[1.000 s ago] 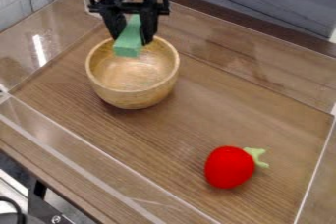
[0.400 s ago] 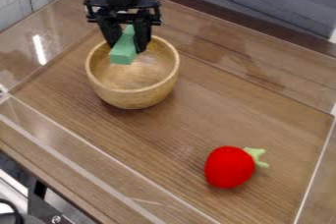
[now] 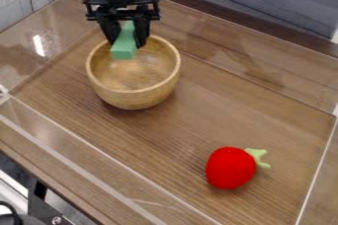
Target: Put the green block in the brown bowl
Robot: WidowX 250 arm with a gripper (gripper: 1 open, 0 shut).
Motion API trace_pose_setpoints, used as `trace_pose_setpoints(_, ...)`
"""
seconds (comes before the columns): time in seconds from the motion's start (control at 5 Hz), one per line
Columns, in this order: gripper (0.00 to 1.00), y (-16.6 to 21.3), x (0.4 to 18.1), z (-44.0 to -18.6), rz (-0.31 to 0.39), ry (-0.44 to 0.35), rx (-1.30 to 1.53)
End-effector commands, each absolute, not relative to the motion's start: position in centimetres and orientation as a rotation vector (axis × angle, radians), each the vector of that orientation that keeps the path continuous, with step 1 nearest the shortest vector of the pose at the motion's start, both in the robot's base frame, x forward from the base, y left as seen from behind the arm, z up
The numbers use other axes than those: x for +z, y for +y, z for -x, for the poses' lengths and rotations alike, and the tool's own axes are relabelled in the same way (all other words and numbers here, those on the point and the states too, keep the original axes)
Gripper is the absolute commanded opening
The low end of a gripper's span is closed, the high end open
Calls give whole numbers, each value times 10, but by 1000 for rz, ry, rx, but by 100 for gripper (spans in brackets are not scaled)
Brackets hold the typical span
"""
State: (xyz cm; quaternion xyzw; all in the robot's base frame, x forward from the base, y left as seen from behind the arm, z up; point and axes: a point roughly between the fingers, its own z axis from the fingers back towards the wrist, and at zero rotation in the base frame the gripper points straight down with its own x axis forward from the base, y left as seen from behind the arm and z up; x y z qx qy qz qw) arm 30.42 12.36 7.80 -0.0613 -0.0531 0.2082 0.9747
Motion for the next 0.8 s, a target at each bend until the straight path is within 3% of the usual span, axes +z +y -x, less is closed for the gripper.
trace_pose_setpoints(0.0, 0, 133, 87, -308, 119, -159, 470)
trace_pose_setpoints(0.2, 0, 138, 82, -305, 124, -162, 511)
trace_pose_setpoints(0.4, 0, 140, 89, -303, 121, -153, 537)
trace_pose_setpoints(0.6, 100, 142, 90, -306, 121, -143, 521)
